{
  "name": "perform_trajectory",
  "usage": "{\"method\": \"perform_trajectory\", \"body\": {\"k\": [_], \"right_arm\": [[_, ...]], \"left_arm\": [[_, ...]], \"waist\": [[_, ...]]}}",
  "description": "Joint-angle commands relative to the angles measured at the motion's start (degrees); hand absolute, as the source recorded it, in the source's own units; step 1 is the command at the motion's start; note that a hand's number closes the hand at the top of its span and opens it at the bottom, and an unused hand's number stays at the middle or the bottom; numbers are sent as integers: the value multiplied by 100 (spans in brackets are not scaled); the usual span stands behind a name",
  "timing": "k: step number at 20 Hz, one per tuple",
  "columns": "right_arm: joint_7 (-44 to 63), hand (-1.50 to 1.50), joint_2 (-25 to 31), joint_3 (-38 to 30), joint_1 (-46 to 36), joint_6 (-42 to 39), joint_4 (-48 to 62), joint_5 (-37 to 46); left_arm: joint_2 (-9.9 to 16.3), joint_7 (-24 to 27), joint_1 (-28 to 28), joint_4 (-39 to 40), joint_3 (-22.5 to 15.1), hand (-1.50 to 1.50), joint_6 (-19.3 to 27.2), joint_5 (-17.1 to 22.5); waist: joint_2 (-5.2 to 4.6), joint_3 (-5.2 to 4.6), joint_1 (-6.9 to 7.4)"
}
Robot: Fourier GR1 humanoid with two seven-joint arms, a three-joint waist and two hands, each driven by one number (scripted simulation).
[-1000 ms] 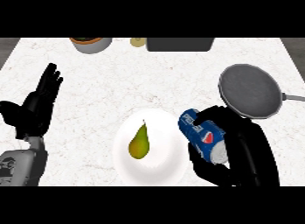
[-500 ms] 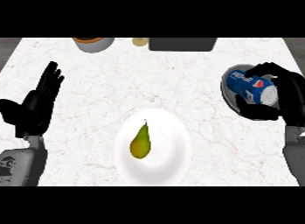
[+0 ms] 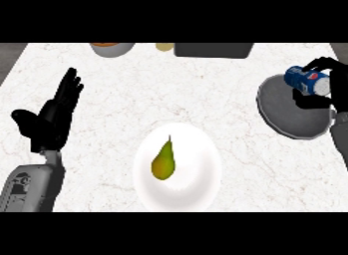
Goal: Pick the can from the plate and place it in the pan
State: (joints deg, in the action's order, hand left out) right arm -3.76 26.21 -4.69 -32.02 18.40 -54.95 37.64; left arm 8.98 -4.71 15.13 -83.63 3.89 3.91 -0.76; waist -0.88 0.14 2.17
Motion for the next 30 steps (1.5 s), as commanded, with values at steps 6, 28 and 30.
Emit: {"method": "perform_trajectory", "body": {"k": [6,28,30], "right_arm": [[-1570,150,-177,-906,-979,305,2604,-672],[-3635,-150,565,-2426,-1016,-2416,4088,-2288],[-4184,-150,578,-2394,-451,-3015,4078,-2351]], "left_arm": [[-94,-22,196,24,-51,0,55,-35],[-64,364,-243,181,113,0,4,-17],[217,-96,-137,-100,256,0,-10,1]], "waist": [[-72,23,169],[47,-3,-142],[75,-3,-179]]}}
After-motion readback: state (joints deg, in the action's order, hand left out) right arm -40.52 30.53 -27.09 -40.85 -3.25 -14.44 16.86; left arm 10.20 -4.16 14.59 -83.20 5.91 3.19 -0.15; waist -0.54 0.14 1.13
